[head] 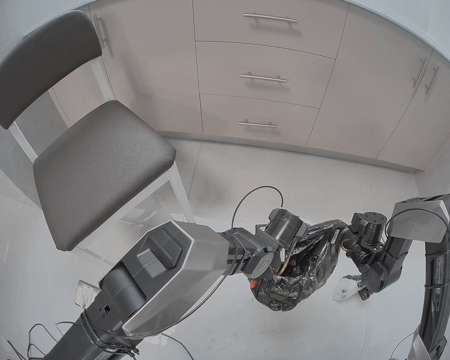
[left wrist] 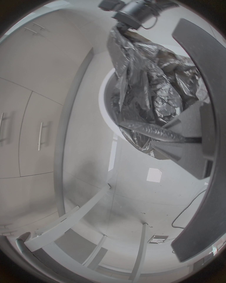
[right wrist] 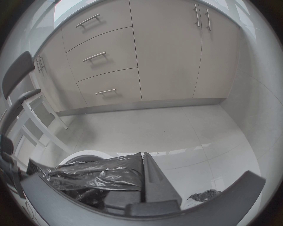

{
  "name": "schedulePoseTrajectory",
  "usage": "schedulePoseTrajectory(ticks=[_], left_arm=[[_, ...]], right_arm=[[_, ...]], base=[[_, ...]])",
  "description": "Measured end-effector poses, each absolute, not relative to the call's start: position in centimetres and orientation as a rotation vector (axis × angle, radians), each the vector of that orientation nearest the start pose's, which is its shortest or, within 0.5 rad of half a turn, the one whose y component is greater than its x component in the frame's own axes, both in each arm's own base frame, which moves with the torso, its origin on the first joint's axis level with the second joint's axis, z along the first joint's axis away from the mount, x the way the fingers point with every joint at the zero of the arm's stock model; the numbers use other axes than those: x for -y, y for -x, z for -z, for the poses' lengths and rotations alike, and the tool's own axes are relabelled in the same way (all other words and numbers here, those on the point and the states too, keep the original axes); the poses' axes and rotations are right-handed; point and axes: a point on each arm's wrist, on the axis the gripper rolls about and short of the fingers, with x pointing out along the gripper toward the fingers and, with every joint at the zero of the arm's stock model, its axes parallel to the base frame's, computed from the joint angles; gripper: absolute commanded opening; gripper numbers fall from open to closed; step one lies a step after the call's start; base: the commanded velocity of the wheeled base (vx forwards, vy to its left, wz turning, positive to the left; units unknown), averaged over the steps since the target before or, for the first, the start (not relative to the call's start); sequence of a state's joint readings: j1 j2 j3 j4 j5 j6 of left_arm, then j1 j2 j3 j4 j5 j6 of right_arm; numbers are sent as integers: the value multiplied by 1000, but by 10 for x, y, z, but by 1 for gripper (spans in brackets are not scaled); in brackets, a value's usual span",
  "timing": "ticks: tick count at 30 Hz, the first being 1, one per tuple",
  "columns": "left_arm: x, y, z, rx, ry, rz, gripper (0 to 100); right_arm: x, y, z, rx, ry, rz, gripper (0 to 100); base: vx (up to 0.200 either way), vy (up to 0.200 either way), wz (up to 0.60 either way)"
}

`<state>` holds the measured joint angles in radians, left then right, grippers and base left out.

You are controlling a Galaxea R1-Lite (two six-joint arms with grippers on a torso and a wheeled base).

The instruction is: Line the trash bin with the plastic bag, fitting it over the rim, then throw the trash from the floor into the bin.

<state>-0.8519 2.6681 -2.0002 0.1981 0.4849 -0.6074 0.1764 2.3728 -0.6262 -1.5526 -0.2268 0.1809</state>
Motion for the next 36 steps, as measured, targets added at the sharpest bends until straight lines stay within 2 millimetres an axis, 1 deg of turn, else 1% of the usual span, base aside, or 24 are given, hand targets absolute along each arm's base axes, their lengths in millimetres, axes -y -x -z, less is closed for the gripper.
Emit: schedulePoseTrajectory(ticks=[6,11,18,29,36], left_arm=[[374,-349,5,-797,-9,87,0],[371,-350,10,-818,-18,68,0],[368,-352,6,-822,9,52,0],[368,-349,-6,-821,49,41,0],[365,-352,-5,-823,62,28,0]], right_arm=[[-59,-363,-6,-179,-132,64,0],[-64,-367,-7,-173,-133,49,0],[-71,-368,-9,-163,-134,30,0],[-72,-373,-6,-163,-135,31,0],[-71,-380,-5,-148,-137,35,0]], base=[[0,0,0],[0,0,0],[0,0,0],[0,0,0],[0,0,0]])
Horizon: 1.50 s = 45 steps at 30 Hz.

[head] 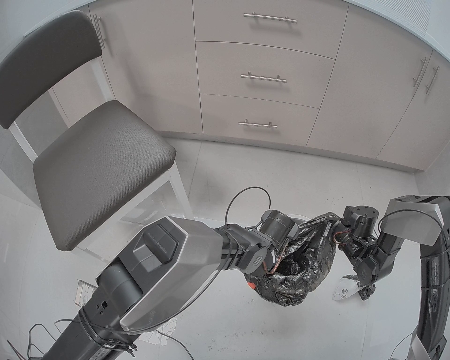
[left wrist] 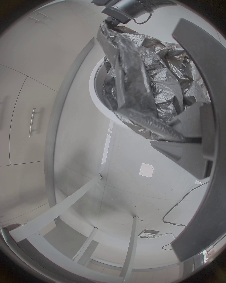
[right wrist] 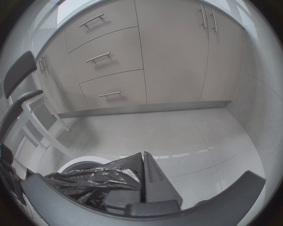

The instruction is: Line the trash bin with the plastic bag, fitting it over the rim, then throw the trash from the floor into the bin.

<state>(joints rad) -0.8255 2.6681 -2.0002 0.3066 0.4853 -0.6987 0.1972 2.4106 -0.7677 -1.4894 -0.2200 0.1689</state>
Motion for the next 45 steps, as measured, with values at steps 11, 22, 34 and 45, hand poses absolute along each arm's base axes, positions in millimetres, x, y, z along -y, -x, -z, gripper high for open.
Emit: schedulePoseTrajectory(ticks=[11,22,34,45], left_arm=[[361,-356,-5,-819,67,10,0],[364,-352,-12,-813,105,7,0],[363,-347,-18,-837,101,-10,0],[360,-346,-18,-853,73,-15,100]], right_arm=[[-72,-390,-7,-141,-111,35,100],[-80,-369,-13,-182,-115,-41,100],[-100,-334,-36,-207,-116,-201,100],[-115,-334,-25,-232,-54,-242,100]], base=[[0,0,0],[0,0,0],[0,0,0],[0,0,0]])
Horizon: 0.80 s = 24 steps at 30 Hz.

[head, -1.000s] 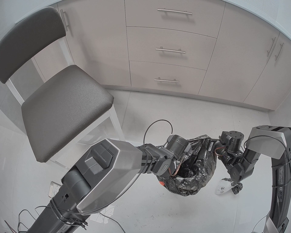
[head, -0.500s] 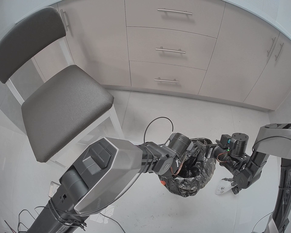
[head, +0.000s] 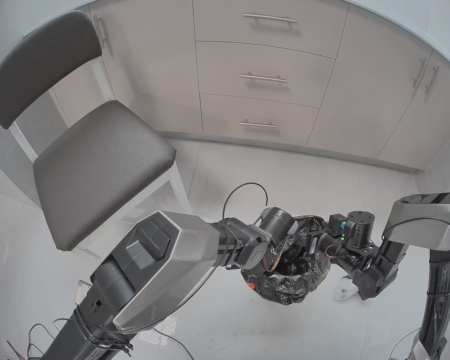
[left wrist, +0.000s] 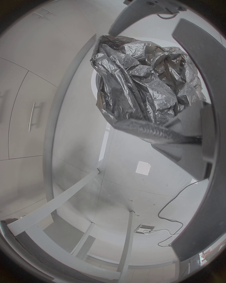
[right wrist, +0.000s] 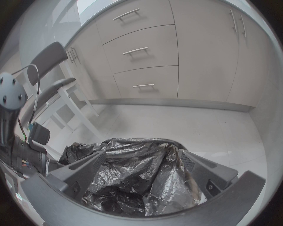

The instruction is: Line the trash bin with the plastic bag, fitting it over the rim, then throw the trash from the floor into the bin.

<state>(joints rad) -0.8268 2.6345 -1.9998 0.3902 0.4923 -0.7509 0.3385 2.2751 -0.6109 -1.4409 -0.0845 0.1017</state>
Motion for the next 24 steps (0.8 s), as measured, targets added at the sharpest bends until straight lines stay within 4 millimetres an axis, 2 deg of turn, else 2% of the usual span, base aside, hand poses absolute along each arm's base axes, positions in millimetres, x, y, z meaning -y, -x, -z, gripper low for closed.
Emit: schedulePoseTrajectory(ticks=[10,17,24], left_arm=[[359,-343,-16,-875,55,-25,100],[359,-343,-16,-879,52,-27,100],[359,-343,-16,-879,54,-29,100]], right_arm=[[-135,-341,-17,-288,-26,-278,100],[-140,-349,-18,-313,-16,-274,100],[-141,-345,-16,-326,-11,-270,100]], base=[[0,0,0],[0,0,0],[0,0,0]])
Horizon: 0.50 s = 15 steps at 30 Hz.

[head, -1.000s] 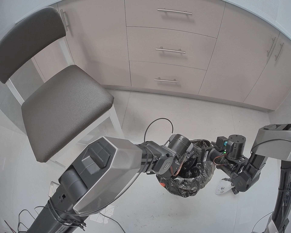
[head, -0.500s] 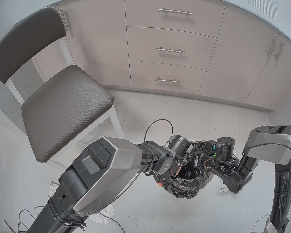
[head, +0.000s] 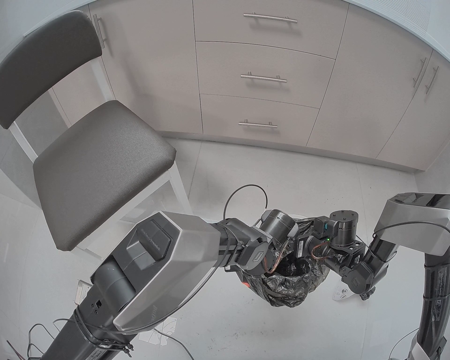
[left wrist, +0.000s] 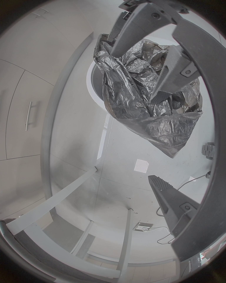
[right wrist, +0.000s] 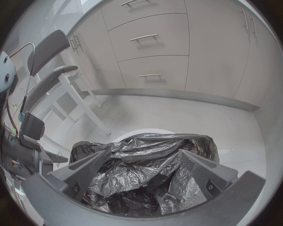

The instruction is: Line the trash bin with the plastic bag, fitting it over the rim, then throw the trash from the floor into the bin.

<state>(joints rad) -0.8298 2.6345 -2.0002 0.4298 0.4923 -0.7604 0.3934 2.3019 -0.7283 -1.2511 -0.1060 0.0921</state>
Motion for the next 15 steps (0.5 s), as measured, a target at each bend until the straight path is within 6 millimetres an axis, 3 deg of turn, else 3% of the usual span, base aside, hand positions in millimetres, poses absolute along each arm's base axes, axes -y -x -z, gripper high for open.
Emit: schedulePoseTrajectory(ticks=[15], left_arm=[[359,-343,-17,-878,59,-31,100]], right_arm=[[-142,-354,4,-363,3,-240,100]], base=[[0,0,0]])
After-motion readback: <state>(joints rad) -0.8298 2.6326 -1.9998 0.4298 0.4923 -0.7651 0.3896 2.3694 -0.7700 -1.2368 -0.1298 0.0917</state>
